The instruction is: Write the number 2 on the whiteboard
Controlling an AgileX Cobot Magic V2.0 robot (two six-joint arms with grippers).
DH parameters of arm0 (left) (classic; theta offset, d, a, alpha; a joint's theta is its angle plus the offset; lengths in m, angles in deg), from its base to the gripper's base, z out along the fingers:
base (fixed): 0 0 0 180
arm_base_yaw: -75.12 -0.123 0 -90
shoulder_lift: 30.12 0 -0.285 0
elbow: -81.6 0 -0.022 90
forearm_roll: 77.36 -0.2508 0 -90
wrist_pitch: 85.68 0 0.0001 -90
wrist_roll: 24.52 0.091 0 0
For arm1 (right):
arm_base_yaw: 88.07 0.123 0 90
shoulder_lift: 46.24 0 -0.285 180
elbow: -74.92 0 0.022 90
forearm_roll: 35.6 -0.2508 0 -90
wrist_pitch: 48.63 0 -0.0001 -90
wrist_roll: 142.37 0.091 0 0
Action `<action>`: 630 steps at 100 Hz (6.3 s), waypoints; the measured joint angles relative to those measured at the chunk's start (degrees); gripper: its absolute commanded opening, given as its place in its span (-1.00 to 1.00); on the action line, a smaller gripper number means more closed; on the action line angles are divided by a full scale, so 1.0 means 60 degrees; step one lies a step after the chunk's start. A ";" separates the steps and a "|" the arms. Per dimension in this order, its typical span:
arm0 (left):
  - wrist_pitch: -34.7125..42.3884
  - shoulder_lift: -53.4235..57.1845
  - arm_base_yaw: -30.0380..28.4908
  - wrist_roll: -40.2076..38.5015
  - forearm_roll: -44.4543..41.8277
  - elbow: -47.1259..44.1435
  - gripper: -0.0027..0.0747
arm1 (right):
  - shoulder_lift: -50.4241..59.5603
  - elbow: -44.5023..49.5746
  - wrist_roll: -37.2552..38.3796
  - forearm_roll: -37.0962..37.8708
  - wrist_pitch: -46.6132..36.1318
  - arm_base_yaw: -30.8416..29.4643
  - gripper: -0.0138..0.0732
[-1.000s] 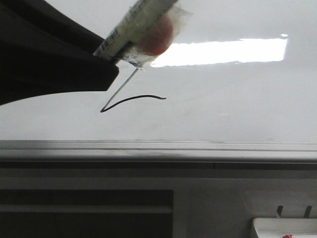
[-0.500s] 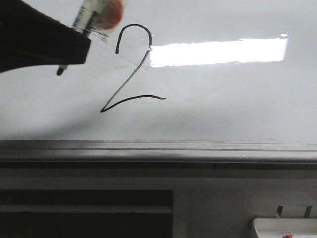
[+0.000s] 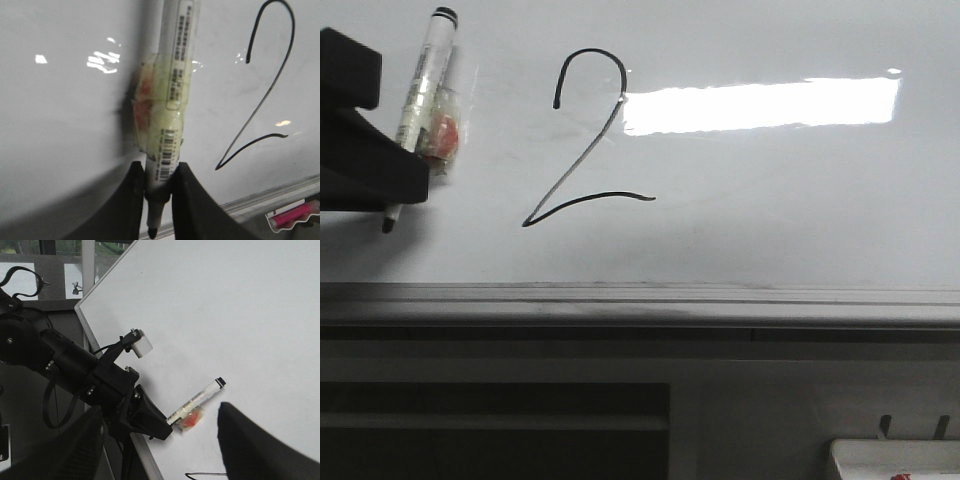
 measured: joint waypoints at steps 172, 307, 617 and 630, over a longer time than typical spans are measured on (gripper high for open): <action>0.0250 0.4736 0.0000 0.0000 -0.2127 -0.0594 -0.98 | 0.2055 0.1500 0.0000 0.0309 -0.1043 0.0000 -0.84; 0.0530 0.7381 -0.0045 0.0000 -0.3620 -0.2431 -0.98 | 0.4562 0.4950 0.0000 0.0360 -0.1909 0.0000 -0.85; -0.3408 1.0308 -0.5868 0.0487 -0.3967 -0.4317 -0.98 | 0.6790 0.8051 0.2633 0.1132 -0.2135 -0.8273 -0.85; -0.3408 1.0308 -0.5868 0.0487 -0.3967 -0.4317 -0.98 | 0.7584 0.8244 0.2633 0.1055 -0.1634 -0.9289 -0.85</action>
